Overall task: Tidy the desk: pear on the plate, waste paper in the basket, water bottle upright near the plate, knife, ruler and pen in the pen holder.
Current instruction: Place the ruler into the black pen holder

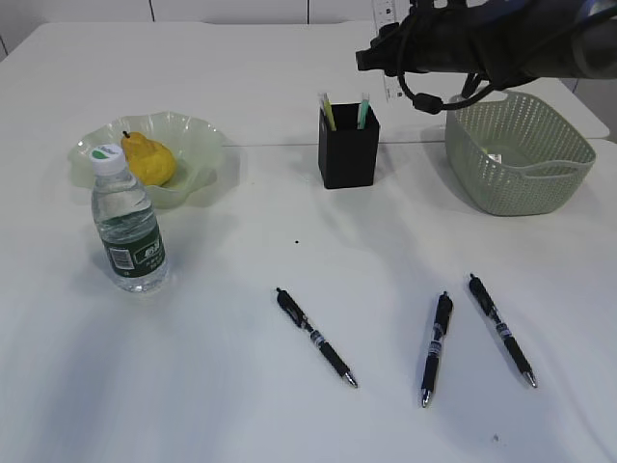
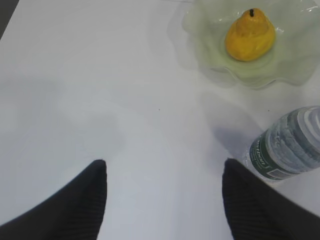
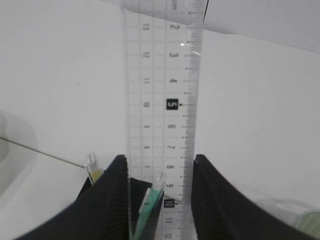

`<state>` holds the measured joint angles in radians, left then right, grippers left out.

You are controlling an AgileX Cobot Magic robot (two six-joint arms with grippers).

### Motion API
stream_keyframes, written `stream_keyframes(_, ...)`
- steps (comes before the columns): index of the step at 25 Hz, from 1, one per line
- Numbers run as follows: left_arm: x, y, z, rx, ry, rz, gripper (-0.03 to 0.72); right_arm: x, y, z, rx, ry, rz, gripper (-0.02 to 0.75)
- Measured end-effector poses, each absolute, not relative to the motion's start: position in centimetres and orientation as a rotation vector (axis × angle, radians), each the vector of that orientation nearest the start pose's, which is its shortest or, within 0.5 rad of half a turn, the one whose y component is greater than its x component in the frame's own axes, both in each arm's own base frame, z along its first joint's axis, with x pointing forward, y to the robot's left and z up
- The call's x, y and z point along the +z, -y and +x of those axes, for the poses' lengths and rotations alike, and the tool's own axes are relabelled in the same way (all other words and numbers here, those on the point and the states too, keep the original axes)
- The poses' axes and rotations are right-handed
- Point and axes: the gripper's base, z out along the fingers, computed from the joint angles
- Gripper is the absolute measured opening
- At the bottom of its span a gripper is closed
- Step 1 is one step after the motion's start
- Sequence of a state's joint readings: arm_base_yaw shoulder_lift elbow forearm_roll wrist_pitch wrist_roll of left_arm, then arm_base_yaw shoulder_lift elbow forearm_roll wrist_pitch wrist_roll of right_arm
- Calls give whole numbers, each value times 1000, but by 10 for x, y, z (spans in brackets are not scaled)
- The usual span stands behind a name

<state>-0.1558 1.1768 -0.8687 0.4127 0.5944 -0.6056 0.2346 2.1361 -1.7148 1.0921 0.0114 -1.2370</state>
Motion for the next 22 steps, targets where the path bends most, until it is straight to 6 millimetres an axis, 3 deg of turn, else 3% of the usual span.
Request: stream_keyframes(22, 304, 16, 241, 83, -2299, -204, 510, 206, -141, 545, 258, -1892, -318, 281)
